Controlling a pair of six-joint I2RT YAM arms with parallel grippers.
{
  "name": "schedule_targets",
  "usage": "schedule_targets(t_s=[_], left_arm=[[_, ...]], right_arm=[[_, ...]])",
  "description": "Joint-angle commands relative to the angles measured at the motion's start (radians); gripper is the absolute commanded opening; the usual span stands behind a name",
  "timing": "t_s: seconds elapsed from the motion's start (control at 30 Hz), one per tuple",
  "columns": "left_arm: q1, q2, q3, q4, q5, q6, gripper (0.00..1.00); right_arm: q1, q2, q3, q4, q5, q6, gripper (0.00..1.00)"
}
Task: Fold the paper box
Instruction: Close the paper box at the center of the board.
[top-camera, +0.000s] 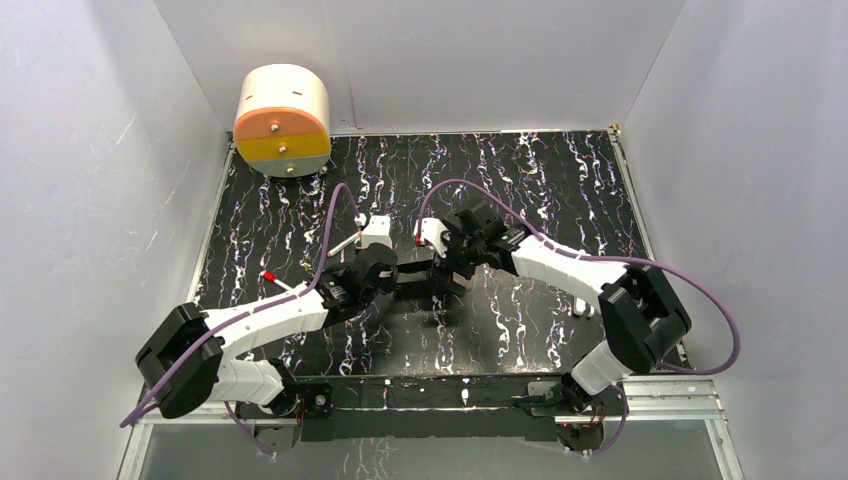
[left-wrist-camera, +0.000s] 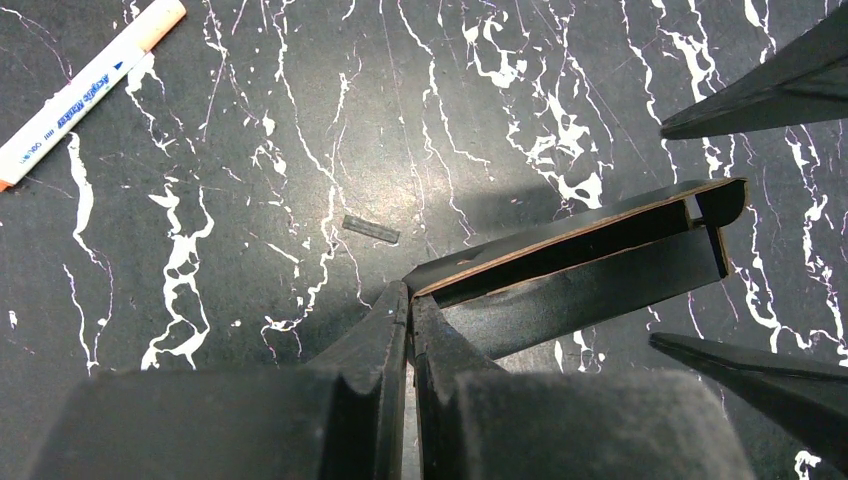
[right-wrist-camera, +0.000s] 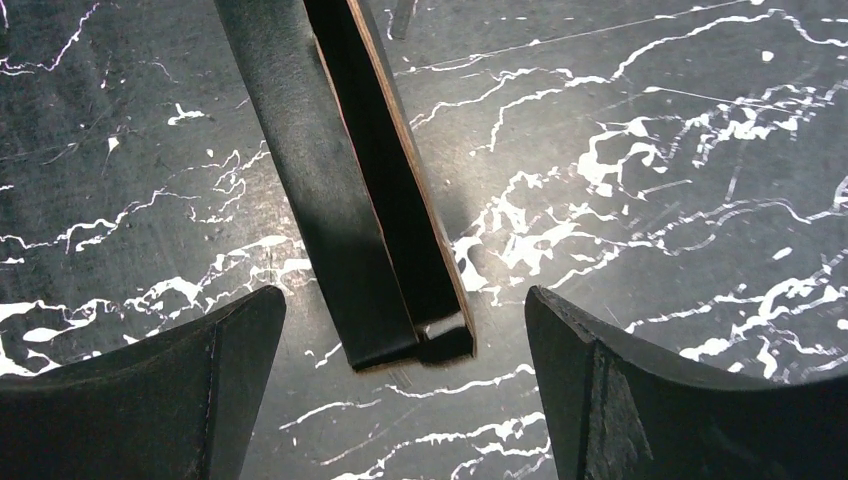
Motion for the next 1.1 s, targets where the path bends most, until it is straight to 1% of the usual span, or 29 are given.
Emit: schedule_targets(t_s=[0.0,0.07,0.2,0.33,0.4,0.53,0.67,0.9,1.07], left_arm=[[-0.02,0.011,-0.019,-0.132,0.094,0.002,0.0],[-0.02,0.008,-0.02,-0.132,0.097,0.002,0.0],[-0.019,0.006,-0.018,-0.136,0.103,0.007,0.0],[-0.02,0.007,-0.013,-0.139,0.115,0.007,0.0],[-0.019,0.006,-0.008,-0.147,0.118,0.007,0.0],[-0.019,0.001,0.01,-0.17,0.124,0.007,0.0],[-0.019,-0.005,0.032,-0.199,0.133,0.005,0.0],[-0.02,0.008,0.068,-0.24,0.151,-0.002,0.0],[-0.02,0.025,0.089,-0.264,0.152,-0.022,0.0]], right_arm=[[-0.001,0.034,0.03,0.067,-0.06,-0.042,0.98],[-0.004,0.045,0.028,0.086,-0.076,-0.049,0.98],[-0.005,0.065,0.052,0.078,-0.112,-0.054,0.91],[-0.005,0.084,0.06,0.076,-0.128,-0.055,0.77],[-0.006,0.095,0.063,0.07,-0.137,-0.048,0.72],[-0.005,0.108,0.063,0.077,-0.135,-0.031,0.59],[-0.006,0.109,0.06,0.09,-0.125,-0.004,0.55],[-0.004,0.112,0.065,0.101,-0.112,0.043,0.41],[-0.005,0.105,0.054,0.114,-0.092,0.07,0.41]])
